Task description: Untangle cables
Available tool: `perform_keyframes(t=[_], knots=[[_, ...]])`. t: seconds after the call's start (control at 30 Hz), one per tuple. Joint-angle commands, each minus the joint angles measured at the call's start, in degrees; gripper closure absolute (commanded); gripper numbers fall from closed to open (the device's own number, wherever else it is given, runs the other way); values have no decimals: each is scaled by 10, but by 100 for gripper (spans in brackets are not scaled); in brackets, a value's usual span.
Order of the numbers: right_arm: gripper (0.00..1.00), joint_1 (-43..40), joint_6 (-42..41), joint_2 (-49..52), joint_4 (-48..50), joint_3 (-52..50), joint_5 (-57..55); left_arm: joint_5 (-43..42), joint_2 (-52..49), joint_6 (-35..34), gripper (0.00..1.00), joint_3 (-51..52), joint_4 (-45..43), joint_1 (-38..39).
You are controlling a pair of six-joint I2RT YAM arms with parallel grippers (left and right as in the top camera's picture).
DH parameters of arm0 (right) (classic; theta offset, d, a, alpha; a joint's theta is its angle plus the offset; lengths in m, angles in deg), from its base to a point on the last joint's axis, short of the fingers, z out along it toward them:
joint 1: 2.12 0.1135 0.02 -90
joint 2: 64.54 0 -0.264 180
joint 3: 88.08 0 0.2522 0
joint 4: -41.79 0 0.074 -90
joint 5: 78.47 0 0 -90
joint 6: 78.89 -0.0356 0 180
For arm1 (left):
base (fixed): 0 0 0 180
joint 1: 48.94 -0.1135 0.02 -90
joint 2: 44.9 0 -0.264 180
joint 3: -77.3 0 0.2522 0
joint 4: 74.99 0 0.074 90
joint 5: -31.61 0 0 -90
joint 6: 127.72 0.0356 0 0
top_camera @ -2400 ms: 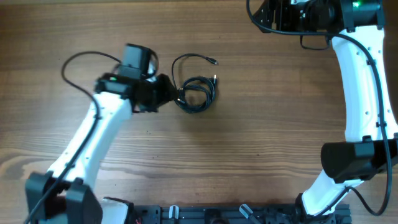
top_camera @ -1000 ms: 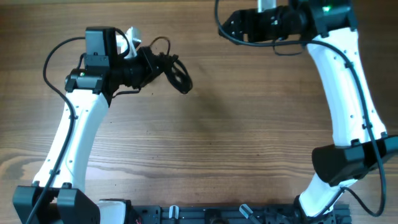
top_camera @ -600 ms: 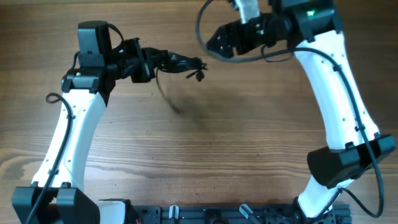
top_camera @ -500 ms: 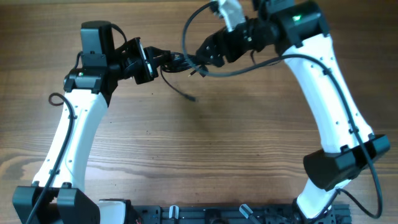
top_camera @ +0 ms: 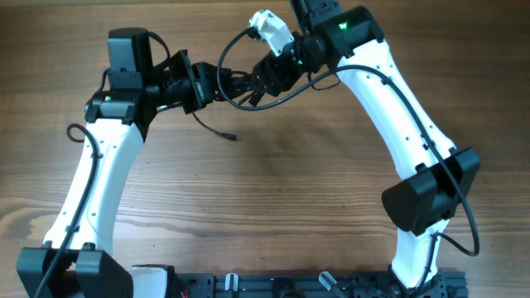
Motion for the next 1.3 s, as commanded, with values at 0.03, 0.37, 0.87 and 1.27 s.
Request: perform_keyframes(t=[0.03, 0.37, 0.87, 1.27], knots=[[36, 10, 42, 15, 30, -7, 42, -20, 3, -13, 96, -7, -2, 2], [94, 42, -9, 20, 24, -4, 14, 17, 3, 63, 94, -7, -1, 2], [96, 16, -104, -7, -139, -3, 117, 181, 2, 951, 18, -6, 89, 28], [96, -80, -64, -7, -113, -3, 345, -30, -63, 1018, 6, -6, 83, 0]])
